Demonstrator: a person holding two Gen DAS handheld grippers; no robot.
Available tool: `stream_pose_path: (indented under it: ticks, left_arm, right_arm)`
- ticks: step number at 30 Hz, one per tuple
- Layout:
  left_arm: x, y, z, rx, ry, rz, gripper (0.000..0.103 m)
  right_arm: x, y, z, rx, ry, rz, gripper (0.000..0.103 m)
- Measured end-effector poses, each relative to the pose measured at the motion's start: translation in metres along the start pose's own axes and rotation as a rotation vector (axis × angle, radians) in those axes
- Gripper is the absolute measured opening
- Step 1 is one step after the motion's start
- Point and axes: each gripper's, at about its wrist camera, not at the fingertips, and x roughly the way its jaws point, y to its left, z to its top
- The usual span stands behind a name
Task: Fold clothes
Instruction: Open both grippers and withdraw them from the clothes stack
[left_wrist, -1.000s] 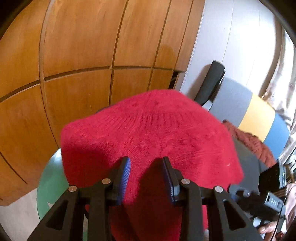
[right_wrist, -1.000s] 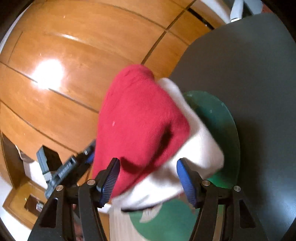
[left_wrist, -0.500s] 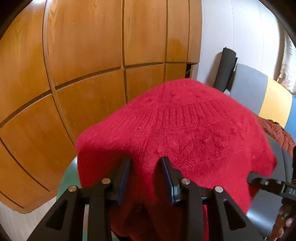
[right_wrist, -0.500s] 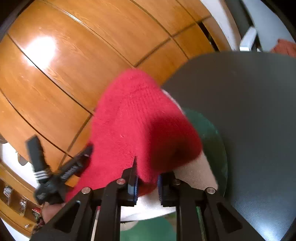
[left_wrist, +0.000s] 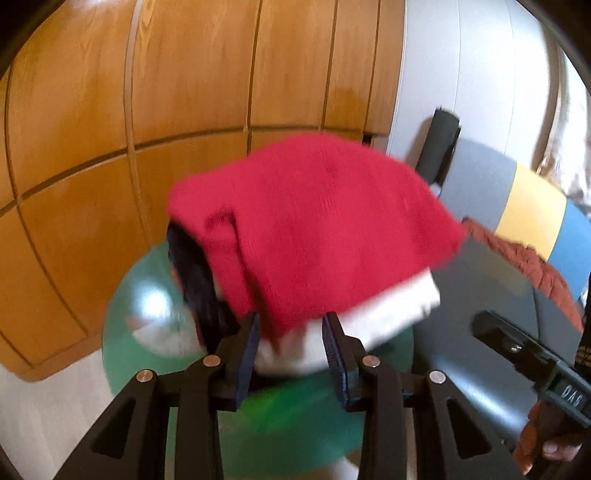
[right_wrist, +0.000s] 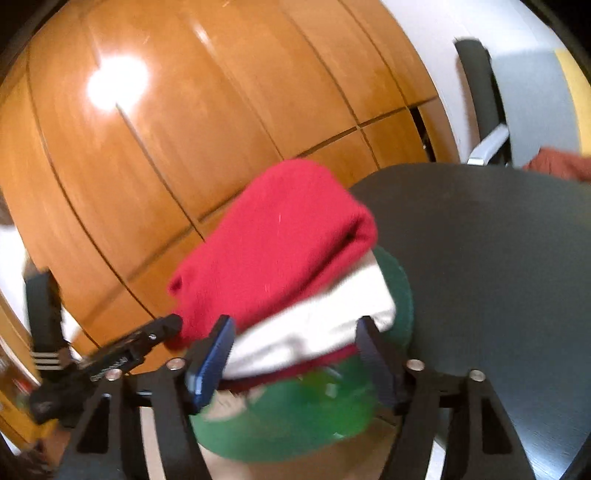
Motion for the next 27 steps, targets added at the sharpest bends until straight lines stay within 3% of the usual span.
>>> stream_pose_path:
  ticks: [6,10,19,23,27]
  left_arm:
    - [0.000,-0.015,-0.038,0.030,0.072,0.127,0.035]
    - [-0.003,-0.010,-0.049,0.002,0.094,0.135,0.035]
    - [-0.011,-0.009,-0.043,0.030,0.049,0.233,0.035]
    - [-0.012,-0.008,-0.040,0.015,0.057,0.213,0.036]
    - [-0.012,-0.010,-0.043,0.012,0.070,0.246,0.036]
  right_arm:
    - [0.008,0.009,-0.026,-0.156,0.063,-0.092,0.076]
    - [-0.003,0.011,-0.037,-0.184,0.070,-0.108,0.084]
    - [-0.002,0.031,-0.042,-0.248,0.095,-0.153,0.087]
    - [0.000,0.034,-0.044,-0.262,0.104,-0.159,0.087]
    - [0.002,0.036,-0.045,-0.273,0.112,-0.163,0.088]
